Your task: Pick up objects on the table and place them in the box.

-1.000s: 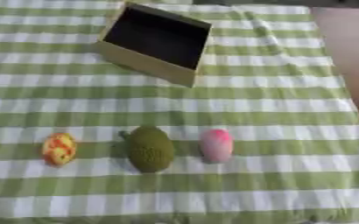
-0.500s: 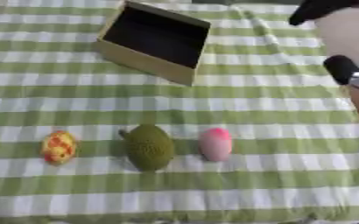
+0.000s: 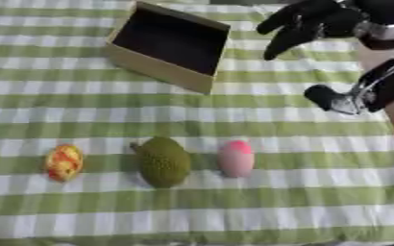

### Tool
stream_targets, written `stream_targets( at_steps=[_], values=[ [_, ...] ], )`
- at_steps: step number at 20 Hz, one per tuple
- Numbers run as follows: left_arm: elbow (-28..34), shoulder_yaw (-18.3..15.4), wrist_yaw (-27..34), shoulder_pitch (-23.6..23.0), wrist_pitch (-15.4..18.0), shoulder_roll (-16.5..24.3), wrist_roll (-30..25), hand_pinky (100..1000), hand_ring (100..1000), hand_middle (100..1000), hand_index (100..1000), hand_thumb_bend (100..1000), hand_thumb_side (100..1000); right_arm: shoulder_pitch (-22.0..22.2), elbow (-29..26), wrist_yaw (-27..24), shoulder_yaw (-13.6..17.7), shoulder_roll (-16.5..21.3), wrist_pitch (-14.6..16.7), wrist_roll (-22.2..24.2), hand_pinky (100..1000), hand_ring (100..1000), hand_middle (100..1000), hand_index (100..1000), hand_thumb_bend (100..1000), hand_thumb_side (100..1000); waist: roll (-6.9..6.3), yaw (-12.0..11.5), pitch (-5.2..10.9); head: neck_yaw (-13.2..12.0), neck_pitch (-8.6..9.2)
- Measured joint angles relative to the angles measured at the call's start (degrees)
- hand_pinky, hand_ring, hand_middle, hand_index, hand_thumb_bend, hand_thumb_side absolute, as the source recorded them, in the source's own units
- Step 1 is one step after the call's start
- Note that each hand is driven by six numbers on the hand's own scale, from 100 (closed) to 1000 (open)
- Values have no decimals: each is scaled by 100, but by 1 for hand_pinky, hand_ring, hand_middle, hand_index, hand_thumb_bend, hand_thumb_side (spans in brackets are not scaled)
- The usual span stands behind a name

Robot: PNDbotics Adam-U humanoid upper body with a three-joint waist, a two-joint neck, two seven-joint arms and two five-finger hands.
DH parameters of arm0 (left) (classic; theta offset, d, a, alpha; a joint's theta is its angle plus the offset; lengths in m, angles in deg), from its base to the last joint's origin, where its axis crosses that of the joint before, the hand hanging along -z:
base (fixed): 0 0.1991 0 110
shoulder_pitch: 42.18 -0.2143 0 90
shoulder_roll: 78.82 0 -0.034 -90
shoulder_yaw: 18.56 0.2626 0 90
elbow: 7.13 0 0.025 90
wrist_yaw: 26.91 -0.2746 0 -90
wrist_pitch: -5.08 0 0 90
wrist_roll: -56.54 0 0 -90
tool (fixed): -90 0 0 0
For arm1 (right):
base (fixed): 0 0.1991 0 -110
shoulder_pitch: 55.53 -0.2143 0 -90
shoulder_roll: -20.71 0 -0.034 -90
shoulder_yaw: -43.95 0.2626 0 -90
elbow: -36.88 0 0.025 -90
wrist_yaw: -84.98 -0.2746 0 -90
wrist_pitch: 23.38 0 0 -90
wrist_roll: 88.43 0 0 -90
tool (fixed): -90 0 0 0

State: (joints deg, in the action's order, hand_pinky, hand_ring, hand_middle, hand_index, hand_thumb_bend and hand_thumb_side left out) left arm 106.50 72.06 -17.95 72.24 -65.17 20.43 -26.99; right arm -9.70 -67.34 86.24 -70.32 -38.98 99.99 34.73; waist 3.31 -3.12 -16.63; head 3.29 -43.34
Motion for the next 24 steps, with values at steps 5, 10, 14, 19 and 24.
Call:
stream_targets(
  at_steps=[5,10,14,19,24],
  values=[
    [0,19,13,-20,-8,0,-40,666,768,723,862,100,575,11,302,202,-184,-333,-325,325,994,973,722,954,100,289,0,-5,0,11,-2],
    [0,21,36,-20,-21,-2,-57,666,768,723,862,100,575,109,475,380,-268,-580,-591,591,1000,984,657,951,100,376,0,-5,0,18,-10],
    [0,22,57,-20,-29,-3,-69,666,768,724,862,100,575,258,550,559,-301,-722,-672,672,1000,986,641,955,100,415,0,-7,0,29,-18],
    [1,23,61,-20,-26,-4,-77,665,768,724,862,100,576,398,618,857,-352,-832,-637,637,1000,993,674,963,100,460,0,-10,0,31,-40],
    [1,41,66,-22,-42,-5,-99,665,768,724,862,100,576,524,759,1214,-449,-967,-554,555,1000,1000,753,973,100,512,0,-26,0,36,-41]
  ],
)
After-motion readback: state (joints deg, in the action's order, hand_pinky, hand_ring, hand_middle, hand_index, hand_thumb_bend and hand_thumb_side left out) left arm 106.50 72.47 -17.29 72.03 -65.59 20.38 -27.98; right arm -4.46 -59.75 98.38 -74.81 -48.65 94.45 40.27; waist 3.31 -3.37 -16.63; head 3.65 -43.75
